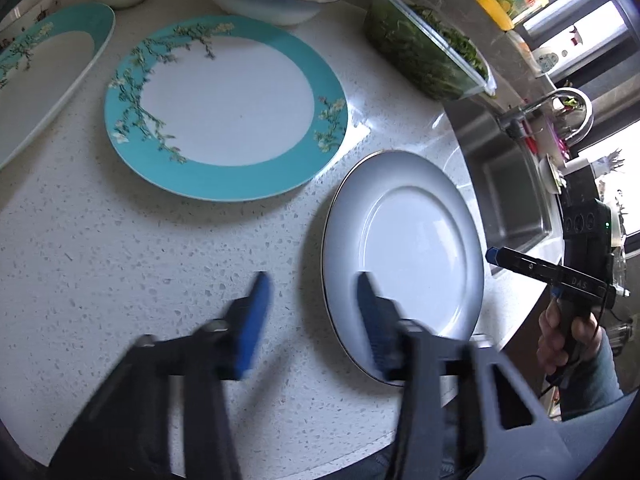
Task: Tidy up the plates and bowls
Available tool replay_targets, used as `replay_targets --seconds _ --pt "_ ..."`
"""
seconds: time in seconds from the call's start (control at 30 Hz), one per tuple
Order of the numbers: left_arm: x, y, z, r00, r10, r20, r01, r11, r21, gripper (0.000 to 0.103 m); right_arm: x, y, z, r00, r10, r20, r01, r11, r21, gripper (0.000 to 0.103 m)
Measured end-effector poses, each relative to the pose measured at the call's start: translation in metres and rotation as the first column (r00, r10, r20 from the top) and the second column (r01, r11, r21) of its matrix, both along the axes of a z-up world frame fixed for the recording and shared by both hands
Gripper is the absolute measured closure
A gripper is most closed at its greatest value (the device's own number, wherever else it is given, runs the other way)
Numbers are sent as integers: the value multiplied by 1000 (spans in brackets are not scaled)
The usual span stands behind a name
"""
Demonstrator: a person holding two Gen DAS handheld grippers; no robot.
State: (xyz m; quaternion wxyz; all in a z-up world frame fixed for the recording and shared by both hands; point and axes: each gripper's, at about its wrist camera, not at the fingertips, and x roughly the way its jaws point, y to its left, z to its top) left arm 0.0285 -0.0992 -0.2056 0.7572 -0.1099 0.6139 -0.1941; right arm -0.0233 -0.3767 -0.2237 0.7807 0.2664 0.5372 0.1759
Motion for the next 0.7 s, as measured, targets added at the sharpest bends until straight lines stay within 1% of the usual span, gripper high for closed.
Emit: replay_targets --seconds 0.1,0.2,0.27,0.37,0.4,0.43,0.5,0.57,0.67,0.7 --pt "4 0 -9 1000 2 -22 -1 1000 14 72 3 -6 -7 1000 3 -19 -3 1000 24 64" --pt "6 0 -16 999 -7 -45 5 1000 -28 72 4 -14 -16 999 -7 -36 8 999 39 65" --pt "7 -3 -19 998 -25 -59 23 999 -39 72 6 -16 -20 999 -2 -38 5 997 79 67" --pt "10 -7 -24 997 -35 -68 32 998 -45 72 10 -15 -22 999 14 -39 -9 994 108 68" --pt "12 -9 -25 997 -36 -66 32 998 -56 72 11 -14 -23 999 18 -41 -13 993 120 70" --pt "13 -10 -26 997 -39 -66 35 997 -64 72 13 -14 -24 999 20 -46 -14 991 131 74" --pt "17 -14 -27 997 -47 -69 42 997 -72 72 16 -15 -26 999 17 -51 -10 991 133 81" --pt "19 -15 -27 996 -57 -72 51 996 -76 72 18 -16 -28 998 6 -62 2 992 129 90" --pt "22 -19 -26 994 -79 -75 73 994 -76 73 19 -15 -26 998 11 -65 -3 993 117 90" --pt "23 -23 -27 992 -91 -82 85 993 -82 77 20 -14 -26 997 17 -69 -9 994 113 90"
